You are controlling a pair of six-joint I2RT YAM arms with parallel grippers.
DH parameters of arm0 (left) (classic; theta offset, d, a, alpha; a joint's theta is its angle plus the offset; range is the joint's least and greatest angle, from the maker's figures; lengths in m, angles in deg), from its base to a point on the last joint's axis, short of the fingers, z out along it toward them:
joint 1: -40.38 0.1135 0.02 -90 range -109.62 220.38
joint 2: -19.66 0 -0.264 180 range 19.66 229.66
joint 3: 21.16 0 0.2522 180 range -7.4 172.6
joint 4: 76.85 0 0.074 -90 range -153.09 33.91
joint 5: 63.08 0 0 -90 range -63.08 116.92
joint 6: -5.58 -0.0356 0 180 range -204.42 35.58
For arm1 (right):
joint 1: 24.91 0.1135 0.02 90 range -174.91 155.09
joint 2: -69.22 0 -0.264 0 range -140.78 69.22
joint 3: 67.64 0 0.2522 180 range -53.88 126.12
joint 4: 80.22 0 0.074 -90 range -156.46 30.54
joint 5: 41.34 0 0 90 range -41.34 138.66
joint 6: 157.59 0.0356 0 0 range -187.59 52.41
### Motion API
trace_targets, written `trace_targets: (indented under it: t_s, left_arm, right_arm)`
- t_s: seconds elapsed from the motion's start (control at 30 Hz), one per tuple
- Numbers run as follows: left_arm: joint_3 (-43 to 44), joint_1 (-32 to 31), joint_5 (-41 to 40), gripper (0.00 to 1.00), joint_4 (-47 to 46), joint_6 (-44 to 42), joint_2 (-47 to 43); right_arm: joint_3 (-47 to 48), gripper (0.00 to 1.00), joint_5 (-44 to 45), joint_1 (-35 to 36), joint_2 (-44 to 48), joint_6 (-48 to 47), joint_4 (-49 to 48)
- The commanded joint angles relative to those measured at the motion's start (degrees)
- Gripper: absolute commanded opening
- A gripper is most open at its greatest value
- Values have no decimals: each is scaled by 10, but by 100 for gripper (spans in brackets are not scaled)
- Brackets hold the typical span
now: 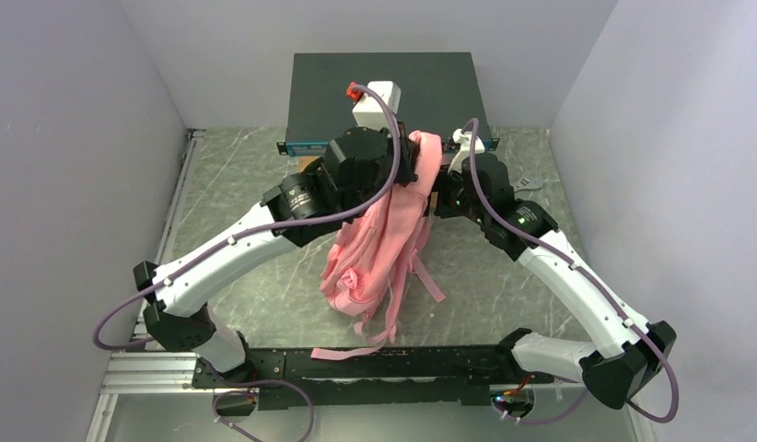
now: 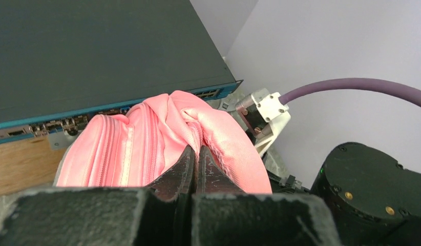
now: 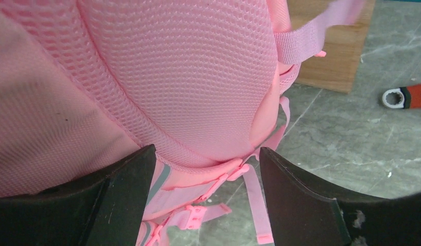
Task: Pack the student bag
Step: Adjust the student bag at the center of the board, then reset both arms
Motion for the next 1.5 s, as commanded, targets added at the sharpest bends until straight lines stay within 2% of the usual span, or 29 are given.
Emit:
trace_targets:
  t_s: [0.0,0.1,0.2,0.33,0.37,0.5,0.57,0.67,0.87,1.03,1.23,1.43,1.47]
  left_arm:
    - [-21,-68,72,0,-198,81,-54]
    - [-42,-88,64,0,-194,110,-62]
    - [-28,-136,35,0,-223,55,-53]
    - [-10,-164,34,0,-195,25,-50]
    - [-19,-163,29,6,-180,19,-64]
    - [-118,-157,2,66,-151,-7,-143]
    - [-148,-145,0,82,-104,-7,-174]
    - [-193,-127,-10,99,-40,-25,-222]
    - [-286,-120,-70,100,1,-75,-344]
    - [-321,-107,-98,100,59,-96,-427]
    - [-349,-105,-81,100,74,-114,-479]
    - [-342,-105,-142,100,128,-121,-497]
    - [-340,-105,-151,100,135,-124,-501]
  right_arm:
    - [62,78,-125,11,9,-53,-74]
    - [69,78,-155,7,6,-77,-70]
    - [78,78,-186,6,12,-106,-67]
    - [77,81,-193,5,23,-121,-45]
    - [70,81,-195,5,27,-118,-40]
    - [15,82,-205,6,53,-73,-54]
    - [-12,82,-211,6,65,-49,-66]
    - [-36,82,-228,7,74,-25,-80]
    - [-31,83,-210,7,68,-13,-56]
    - [-35,83,-180,7,66,-10,-46]
    - [-36,83,-130,7,72,-23,-15]
    - [-6,86,-46,7,107,-39,57]
    - [-1,90,-14,7,118,-39,70]
